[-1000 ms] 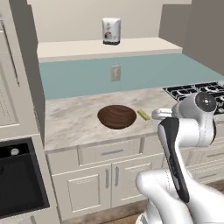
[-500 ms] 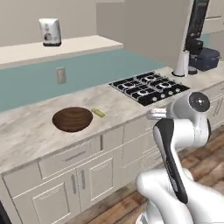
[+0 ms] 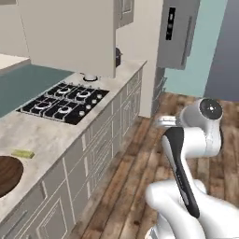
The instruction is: Pick the egg and butter from the fridge and place them by the bowl for mixing.
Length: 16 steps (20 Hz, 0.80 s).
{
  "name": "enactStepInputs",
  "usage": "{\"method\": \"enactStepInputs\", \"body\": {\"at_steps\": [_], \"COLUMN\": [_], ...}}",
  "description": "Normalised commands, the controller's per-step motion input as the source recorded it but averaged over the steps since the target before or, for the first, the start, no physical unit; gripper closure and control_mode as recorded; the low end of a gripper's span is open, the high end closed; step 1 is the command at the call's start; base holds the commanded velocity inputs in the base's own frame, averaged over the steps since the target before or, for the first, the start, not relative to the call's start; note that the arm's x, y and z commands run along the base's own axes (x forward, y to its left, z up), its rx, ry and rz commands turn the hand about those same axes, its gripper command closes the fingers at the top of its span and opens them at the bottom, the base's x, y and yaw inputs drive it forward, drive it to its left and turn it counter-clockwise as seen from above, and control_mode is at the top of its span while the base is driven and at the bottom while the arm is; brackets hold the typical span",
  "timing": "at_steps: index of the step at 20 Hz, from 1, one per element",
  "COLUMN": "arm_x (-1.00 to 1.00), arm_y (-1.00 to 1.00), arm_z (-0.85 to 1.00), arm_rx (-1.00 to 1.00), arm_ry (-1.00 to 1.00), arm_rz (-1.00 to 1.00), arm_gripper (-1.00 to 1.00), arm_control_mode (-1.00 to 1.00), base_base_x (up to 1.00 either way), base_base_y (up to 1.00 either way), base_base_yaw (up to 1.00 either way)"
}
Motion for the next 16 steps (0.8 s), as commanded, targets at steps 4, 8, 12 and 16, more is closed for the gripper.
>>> {"method": "enactStepInputs", "body": {"at_steps": [4, 8, 12, 16], "arm_x": [0.00, 0.00, 0.00, 0.00], "arm_y": [0.00, 0.00, 0.00, 0.00], "arm_z": [0.00, 0.00, 0.00, 0.00], "arm_rx": [0.00, 0.00, 0.00, 0.00], "arm_ry": [0.00, 0.00, 0.00, 0.00], "arm_rz": [0.00, 0.00, 0.00, 0.00], "arm_gripper": [-1.00, -1.00, -1.00, -1.00], "arm_control_mode": [1.00, 1.00, 1.00, 1.00], "base_base_x": [0.00, 0.09, 0.44, 0.68], "base_base_y": [0.08, -0.09, -0.05, -0.04], "base_base_yaw": [-0.91, -0.74, -0.45, -0.20]}}
